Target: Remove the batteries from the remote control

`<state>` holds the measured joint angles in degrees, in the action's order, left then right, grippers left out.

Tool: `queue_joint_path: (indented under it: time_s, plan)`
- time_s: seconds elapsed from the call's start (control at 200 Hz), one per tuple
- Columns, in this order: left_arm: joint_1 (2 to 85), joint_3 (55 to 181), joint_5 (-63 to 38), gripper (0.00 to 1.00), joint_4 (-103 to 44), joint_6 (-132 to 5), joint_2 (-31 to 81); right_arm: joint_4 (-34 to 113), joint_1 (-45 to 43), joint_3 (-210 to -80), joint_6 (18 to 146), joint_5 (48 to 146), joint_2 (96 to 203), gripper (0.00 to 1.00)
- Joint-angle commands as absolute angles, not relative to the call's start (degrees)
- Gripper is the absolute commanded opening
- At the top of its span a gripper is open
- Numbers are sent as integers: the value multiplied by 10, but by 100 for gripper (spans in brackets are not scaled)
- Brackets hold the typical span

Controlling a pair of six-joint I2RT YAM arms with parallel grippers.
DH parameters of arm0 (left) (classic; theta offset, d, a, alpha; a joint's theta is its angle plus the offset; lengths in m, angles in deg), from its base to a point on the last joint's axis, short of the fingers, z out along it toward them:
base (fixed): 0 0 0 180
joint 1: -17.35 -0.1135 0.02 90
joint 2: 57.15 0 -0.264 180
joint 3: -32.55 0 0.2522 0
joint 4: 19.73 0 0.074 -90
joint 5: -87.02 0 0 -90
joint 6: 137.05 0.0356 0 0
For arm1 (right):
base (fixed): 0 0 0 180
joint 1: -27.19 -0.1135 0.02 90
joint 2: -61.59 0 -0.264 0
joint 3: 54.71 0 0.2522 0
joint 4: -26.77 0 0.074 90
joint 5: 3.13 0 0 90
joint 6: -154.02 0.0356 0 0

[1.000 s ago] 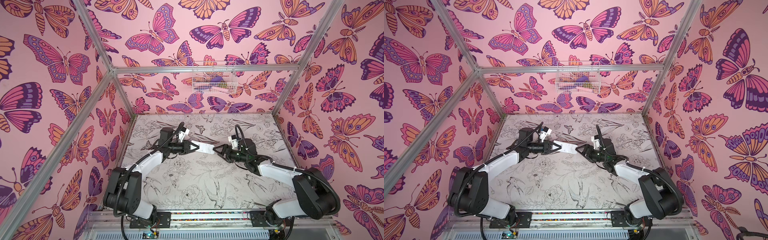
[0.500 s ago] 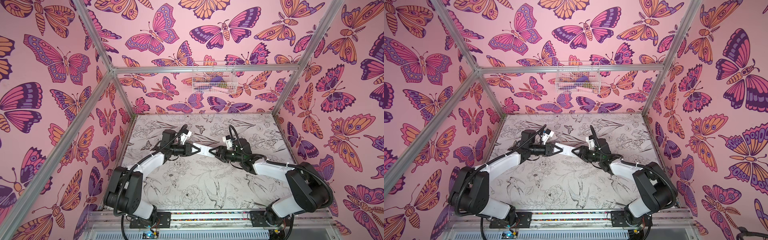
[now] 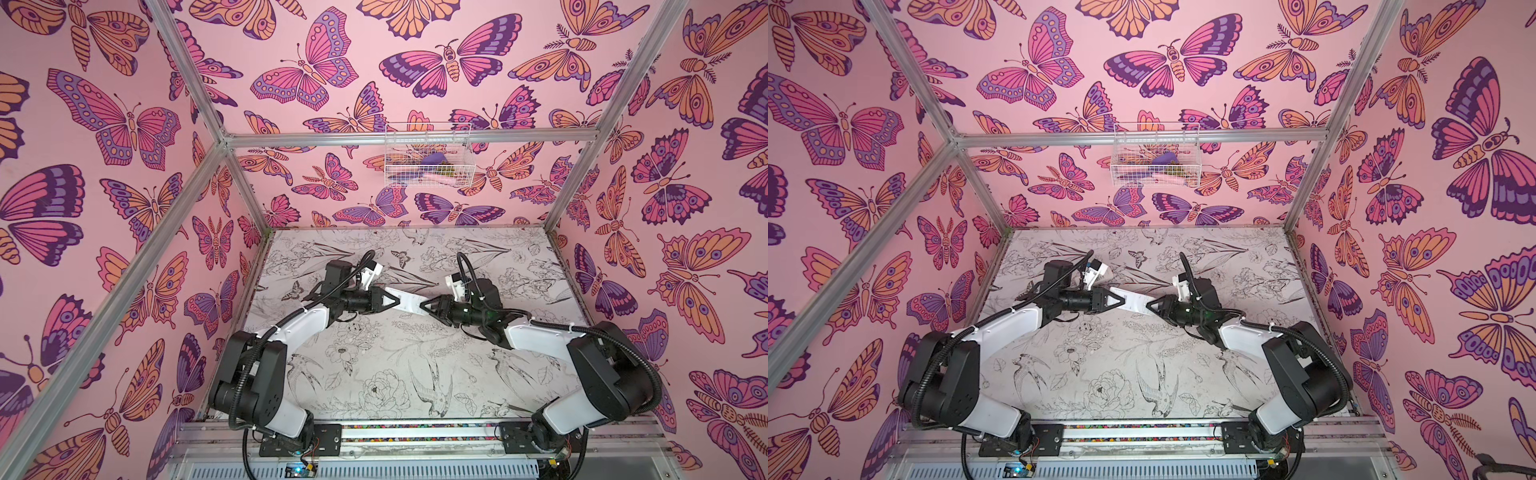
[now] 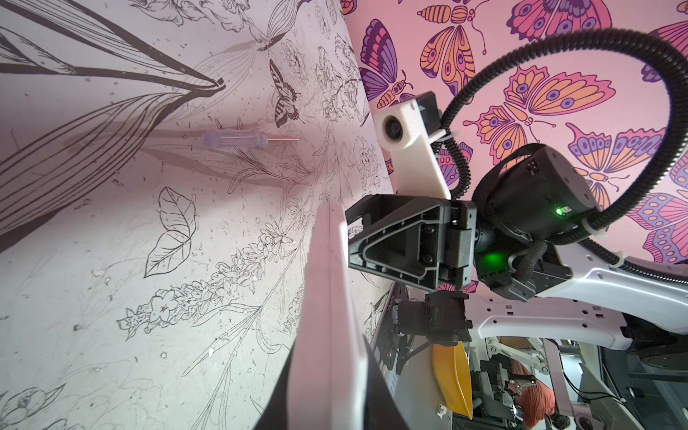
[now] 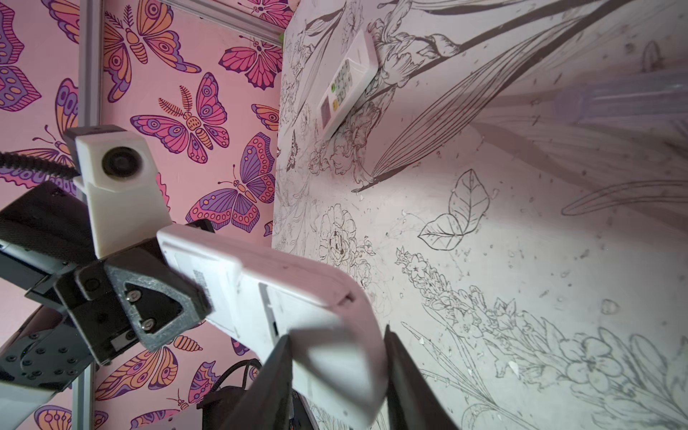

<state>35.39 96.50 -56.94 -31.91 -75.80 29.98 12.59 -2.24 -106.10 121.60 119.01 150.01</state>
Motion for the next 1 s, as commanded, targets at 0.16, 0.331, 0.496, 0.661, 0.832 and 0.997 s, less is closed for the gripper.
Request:
queue_joint_path:
  time_s: [0.16, 0.331, 0.496, 0.661, 0.832, 0.997]
  plan:
    - [359, 969, -586, 0, -313, -734, 297, 167, -20, -1059, 1198, 1187, 1479, 46]
    - [359, 971, -571, 0, -326, -719, 298, 194, -20, -1065, 1176, 1188, 1455, 45]
    - [359, 971, -569, 0, -329, -717, 299, 194, -20, -1065, 1171, 1195, 1446, 42]
    - [359, 972, -569, 0, -330, -716, 302, 244, -20, -1076, 1157, 1168, 1450, 47]
    - [359, 974, -568, 0, -330, -717, 304, 282, -28, -1101, 1150, 1149, 1469, 65]
    - [359, 973, -569, 0, -331, -717, 305, 286, -40, -1123, 1145, 1147, 1484, 69]
